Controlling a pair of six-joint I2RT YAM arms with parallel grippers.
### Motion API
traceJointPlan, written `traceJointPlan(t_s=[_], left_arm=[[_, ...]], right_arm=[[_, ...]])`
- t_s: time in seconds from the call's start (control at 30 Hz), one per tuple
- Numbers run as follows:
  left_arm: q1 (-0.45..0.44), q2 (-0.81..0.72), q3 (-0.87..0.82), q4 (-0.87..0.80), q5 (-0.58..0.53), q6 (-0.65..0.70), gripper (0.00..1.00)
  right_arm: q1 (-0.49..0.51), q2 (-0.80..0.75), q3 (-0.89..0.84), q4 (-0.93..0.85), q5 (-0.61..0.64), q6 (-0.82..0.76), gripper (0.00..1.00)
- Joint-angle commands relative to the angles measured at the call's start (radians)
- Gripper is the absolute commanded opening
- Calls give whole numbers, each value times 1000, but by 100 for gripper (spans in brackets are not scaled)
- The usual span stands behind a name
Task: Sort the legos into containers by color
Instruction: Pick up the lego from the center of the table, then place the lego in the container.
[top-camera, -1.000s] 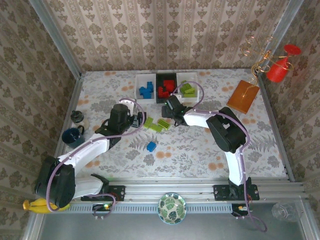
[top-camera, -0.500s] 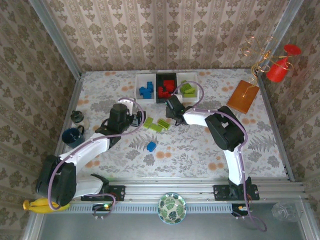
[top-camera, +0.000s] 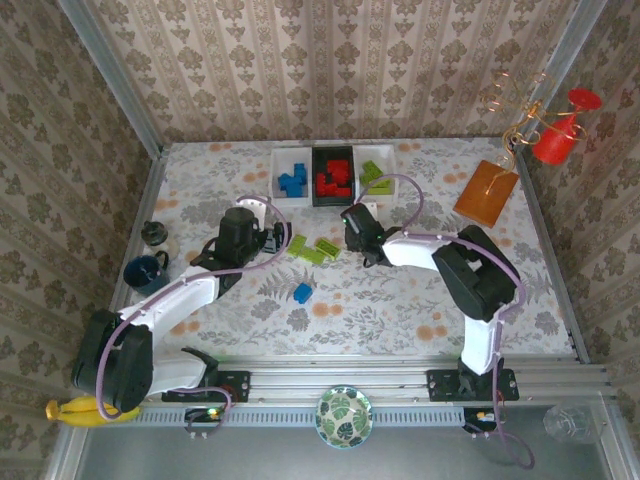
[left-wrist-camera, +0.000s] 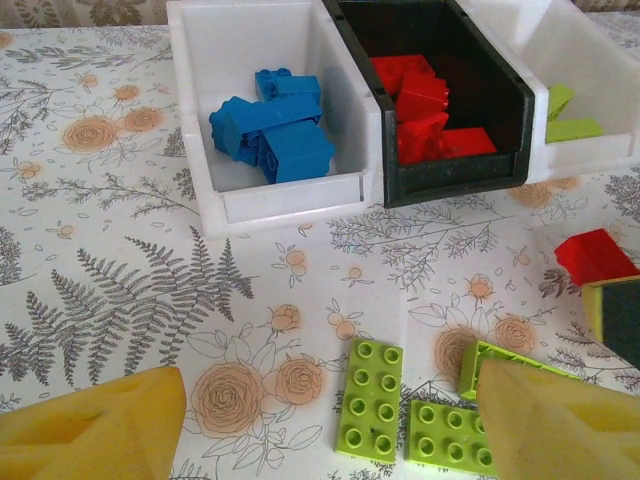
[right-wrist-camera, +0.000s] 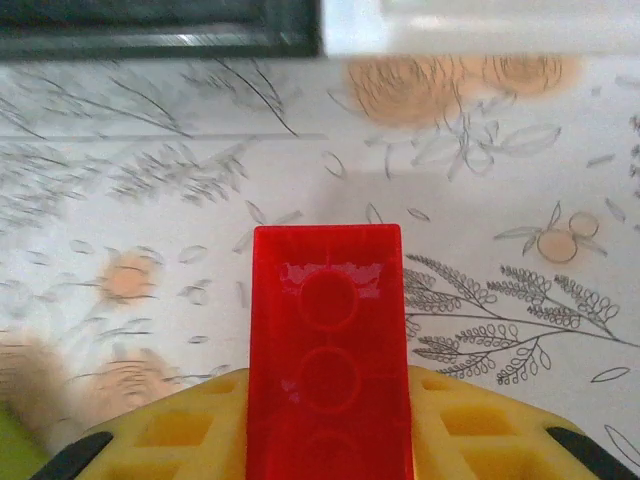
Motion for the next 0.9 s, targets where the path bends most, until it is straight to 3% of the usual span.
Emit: traceJointPlan(t_s=[0.0, 0.33, 0.57, 0.7, 0.87], left_arm=[[9, -1, -21, 31, 13, -20, 78], [12, -33, -31, 1, 12, -15, 79], [14, -8, -26, -13, 49, -32, 84], [12, 30, -24, -13, 80, -54, 86], [14, 56, -43, -19, 111, -86, 87]], right_arm=[[-8, -25, 65, 102, -32, -34, 34], [-82, 235, 477, 48, -97, -87, 34], [-137, 380, 792, -95, -171, -82, 52], [-137, 266, 709, -77, -214, -119, 62], [-102, 5, 343, -32, -334, -135, 72]])
